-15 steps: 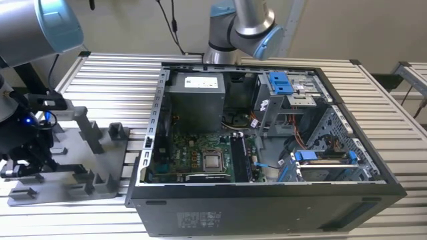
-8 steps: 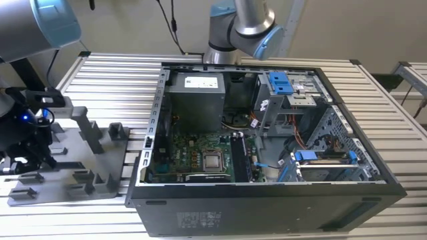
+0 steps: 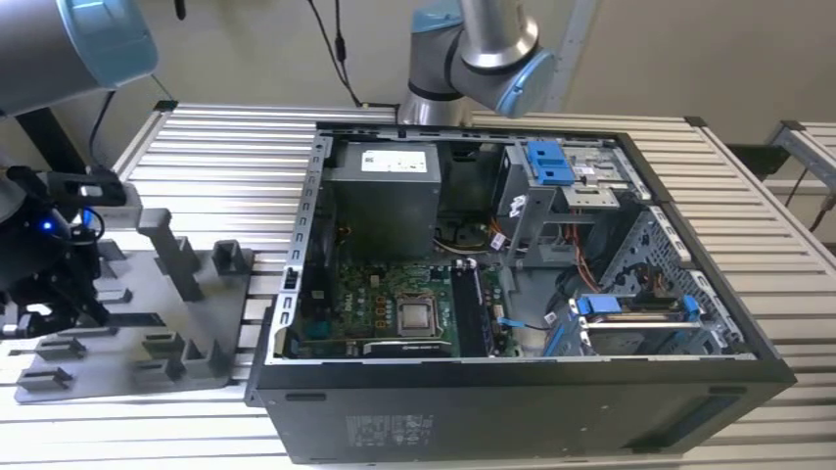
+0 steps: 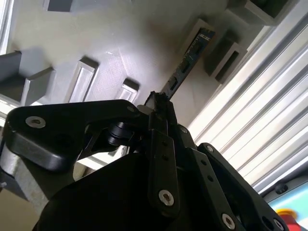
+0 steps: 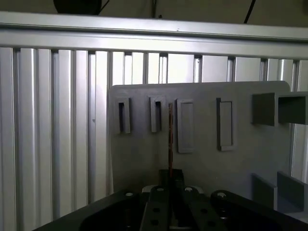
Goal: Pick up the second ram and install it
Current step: 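Pick up the second ram and move it above second insertion slot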
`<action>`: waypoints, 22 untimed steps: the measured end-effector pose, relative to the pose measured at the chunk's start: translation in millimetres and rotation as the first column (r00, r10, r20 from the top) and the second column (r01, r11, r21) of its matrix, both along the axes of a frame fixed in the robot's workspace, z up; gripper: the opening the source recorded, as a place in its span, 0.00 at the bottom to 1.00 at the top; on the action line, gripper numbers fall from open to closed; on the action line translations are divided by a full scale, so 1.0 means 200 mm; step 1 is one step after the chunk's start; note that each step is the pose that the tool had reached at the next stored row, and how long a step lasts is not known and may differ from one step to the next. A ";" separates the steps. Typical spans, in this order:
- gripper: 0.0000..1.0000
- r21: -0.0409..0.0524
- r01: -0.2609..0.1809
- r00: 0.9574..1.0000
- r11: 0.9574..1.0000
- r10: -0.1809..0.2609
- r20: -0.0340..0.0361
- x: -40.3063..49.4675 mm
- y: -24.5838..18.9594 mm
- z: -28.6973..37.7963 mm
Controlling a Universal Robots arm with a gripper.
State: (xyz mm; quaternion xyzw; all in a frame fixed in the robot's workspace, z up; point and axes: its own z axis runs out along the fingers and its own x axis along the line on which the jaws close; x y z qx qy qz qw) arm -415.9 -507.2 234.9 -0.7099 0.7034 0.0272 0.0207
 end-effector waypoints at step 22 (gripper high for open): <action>0.14 0.000 0.006 1.000 1.000 -0.006 -0.023 0.016 0.000 0.045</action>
